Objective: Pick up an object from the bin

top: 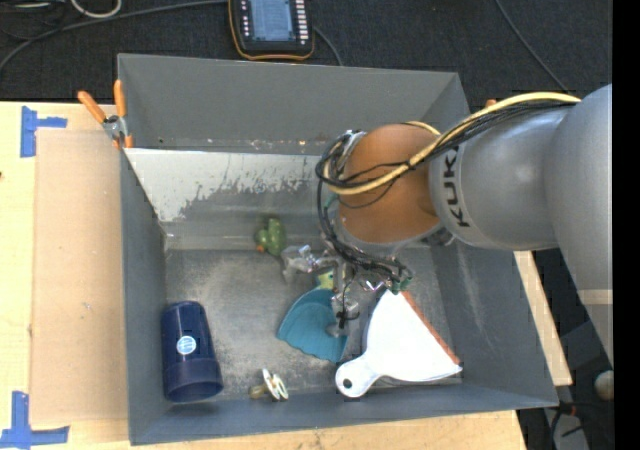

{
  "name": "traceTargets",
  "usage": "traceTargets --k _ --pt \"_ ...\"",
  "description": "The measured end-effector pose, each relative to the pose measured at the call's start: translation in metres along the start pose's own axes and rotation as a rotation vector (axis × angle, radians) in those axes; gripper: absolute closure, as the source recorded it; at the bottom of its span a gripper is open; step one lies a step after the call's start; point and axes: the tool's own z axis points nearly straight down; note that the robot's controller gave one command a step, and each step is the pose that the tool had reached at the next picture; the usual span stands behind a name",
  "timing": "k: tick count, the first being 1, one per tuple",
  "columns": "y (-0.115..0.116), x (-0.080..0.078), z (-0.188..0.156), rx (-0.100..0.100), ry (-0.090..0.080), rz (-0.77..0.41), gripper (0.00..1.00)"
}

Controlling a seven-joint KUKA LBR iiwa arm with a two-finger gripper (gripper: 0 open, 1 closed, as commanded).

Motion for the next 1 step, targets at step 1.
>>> traceTargets --k 1 --pt "0.0035 -0.0029 -0.0003 0.008 -0.008 -0.221 0.0"
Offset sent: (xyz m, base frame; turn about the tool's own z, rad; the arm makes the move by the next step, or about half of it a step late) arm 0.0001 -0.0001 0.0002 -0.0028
